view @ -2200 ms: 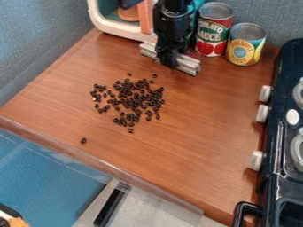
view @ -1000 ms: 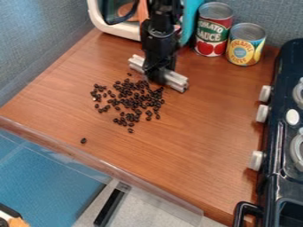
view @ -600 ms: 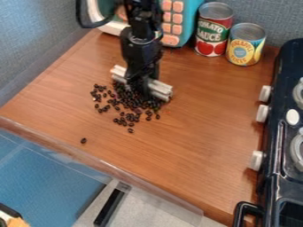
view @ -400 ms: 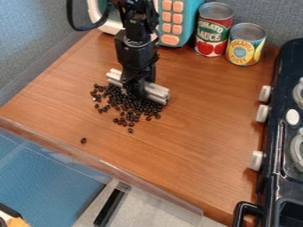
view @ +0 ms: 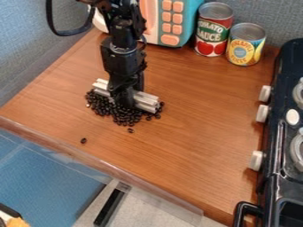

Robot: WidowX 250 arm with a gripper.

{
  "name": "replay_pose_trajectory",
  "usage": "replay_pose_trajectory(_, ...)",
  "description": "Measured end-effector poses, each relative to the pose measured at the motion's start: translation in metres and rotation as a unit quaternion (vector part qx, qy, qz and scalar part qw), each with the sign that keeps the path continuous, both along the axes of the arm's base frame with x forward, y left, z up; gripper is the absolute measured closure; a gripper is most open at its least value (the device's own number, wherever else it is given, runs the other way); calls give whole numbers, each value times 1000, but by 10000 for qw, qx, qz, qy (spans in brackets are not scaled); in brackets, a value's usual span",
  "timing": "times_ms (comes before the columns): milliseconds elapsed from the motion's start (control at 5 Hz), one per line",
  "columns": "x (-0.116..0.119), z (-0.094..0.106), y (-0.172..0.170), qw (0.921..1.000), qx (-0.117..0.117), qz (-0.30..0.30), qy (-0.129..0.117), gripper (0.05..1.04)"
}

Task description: Sweep into pile

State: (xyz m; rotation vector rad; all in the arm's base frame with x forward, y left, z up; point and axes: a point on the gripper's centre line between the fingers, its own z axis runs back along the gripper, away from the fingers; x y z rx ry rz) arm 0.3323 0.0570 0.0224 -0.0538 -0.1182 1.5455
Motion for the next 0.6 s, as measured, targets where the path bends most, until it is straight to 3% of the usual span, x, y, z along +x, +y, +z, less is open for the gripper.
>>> replay_pose_trajectory(400, -16, 2, 7, 9995, -80, 270, 148, 703)
replay_pose_trajectory(600, -13, 10, 5, 9996, -164, 240, 2, 703)
